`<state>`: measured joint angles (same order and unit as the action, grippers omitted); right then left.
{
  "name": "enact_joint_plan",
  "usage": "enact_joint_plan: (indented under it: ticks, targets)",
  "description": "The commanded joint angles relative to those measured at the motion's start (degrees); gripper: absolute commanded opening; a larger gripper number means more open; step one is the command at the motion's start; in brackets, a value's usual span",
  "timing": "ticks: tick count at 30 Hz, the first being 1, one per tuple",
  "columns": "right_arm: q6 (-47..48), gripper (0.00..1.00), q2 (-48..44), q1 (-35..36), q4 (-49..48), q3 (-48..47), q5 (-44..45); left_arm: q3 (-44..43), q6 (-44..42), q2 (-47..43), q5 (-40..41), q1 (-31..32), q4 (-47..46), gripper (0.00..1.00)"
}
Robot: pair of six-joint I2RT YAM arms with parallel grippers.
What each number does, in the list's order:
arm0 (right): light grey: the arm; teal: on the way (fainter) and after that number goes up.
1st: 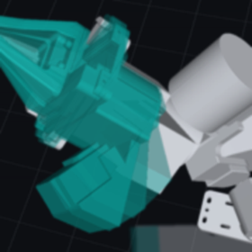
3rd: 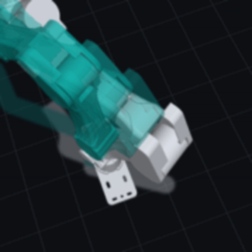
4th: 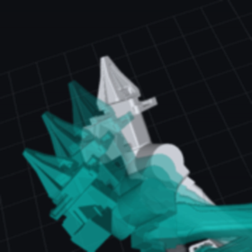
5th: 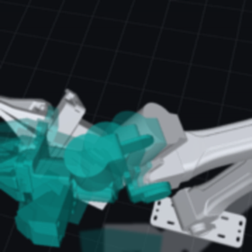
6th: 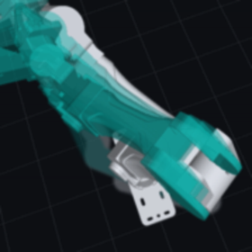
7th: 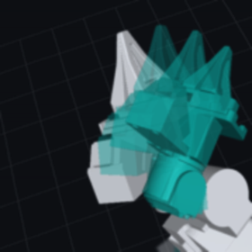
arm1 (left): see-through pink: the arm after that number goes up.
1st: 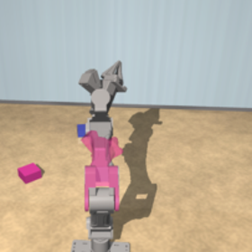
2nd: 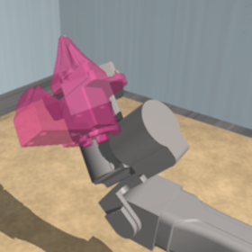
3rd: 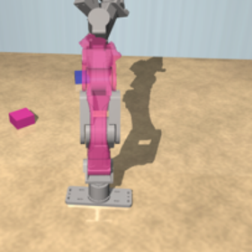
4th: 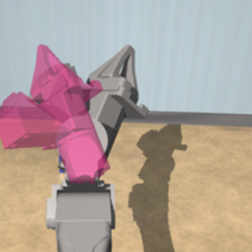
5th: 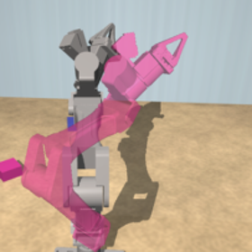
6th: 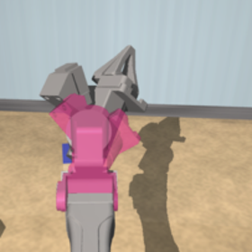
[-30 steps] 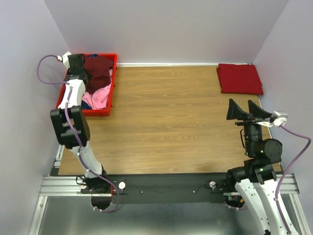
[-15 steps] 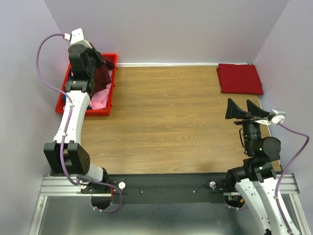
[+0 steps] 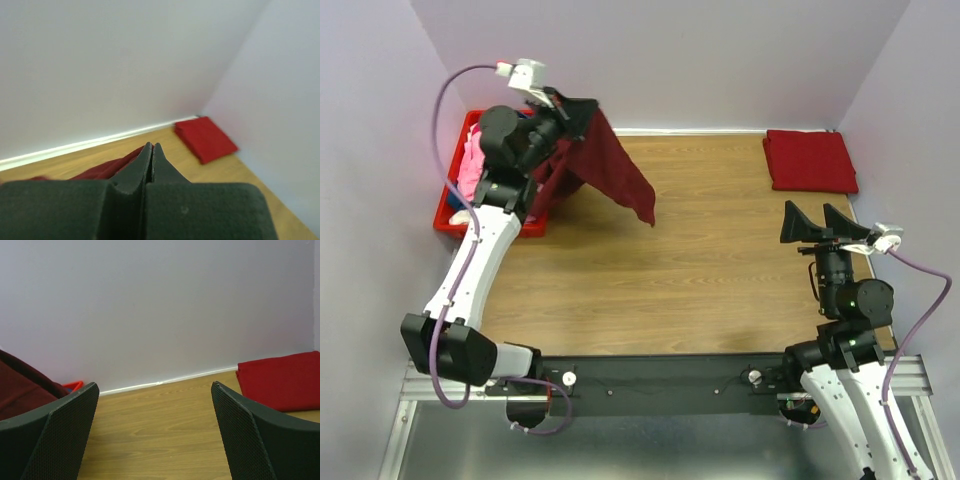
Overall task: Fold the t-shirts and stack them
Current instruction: Move the tshirt to the center of the board
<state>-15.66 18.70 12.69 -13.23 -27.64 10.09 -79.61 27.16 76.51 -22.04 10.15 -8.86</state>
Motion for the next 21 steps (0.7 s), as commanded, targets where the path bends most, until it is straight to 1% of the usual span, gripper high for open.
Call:
enact_joint_plan:
  ticks: [1, 2, 3, 5, 6, 10, 11, 14, 15, 16, 17, 18, 20, 21]
  targets:
    - [-0.78, 1.0, 0.72, 0.41, 1.19, 0.75, 0.81, -3.69, 1.41, 0.73, -7.31, 8.63, -7.05, 0.0]
    - [-0.51, 1.0, 0.81, 0.32, 1.11, 0.66, 0.64, -4.92, 0.97, 1.27, -7.75, 10.48, -7.13, 0.0]
    - [-0.16, 1.0, 1.25, 0.41, 1.11, 0.66, 0.46, -7.29, 0.62, 2.4, -8.54, 14.42, -6.96, 0.0]
    - [0.28, 1.0, 1.43, 0.41, 1.28, 0.39, 0.02, -9.85, -1.66, 3.38, -8.81, 17.87, -6.26, 0.0]
    - [0.37, 1.0, 1.34, 0.41, 1.28, 0.39, -0.07, -12.38, -2.19, 3.73, -8.81, 21.1, -4.86, 0.0]
    - [1.33, 1.0, 1.95, 0.41, 1.54, -0.04, 0.37, -16.71, -6.48, 5.66, -8.46, 26.74, -1.34, 0.0]
    - [1.51, 1.0, 2.04, 0.41, 1.63, -0.05, 0.37, -17.15, -6.5, 5.84, -8.46, 27.28, -0.2, 0.0]
    - [2.04, 1.0, 2.48, 0.41, 1.81, -0.31, 0.46, -15.14, -11.06, 4.53, -3.03, 27.64, 4.19, 0.0]
    - [2.21, 1.0, 2.83, 0.41, 1.98, -0.57, 0.2, -12.78, -14.29, 3.57, 5.52, 27.64, 7.6, 0.0]
    - [2.3, 1.0, 3.01, 0.41, 2.25, -0.66, -0.06, -11.63, -15.37, 3.21, 11.09, 27.73, 9.2, 0.0]
    - [2.39, 1.0, 3.27, 0.41, 2.42, -0.92, -0.42, -10.66, -15.64, 3.21, 23.93, 27.47, 12.17, 0.0]
    - [2.48, 1.0, 3.8, 0.32, 2.51, -1.1, -0.68, -8.74, -15.9, 3.47, 29.81, 27.2, 16.55, 0.0]
    - [2.65, 1.0, 4.5, 0.41, 3.12, -1.89, -1.38, -7.14, -14.95, 4.96, 39.75, 26.68, 20.53, 0.0]
    - [2.65, 1.0, 4.77, 0.41, 3.3, -2.07, -2.26, -6.35, -14.33, 5.57, 46.93, 26.06, 22.29, 0.0]
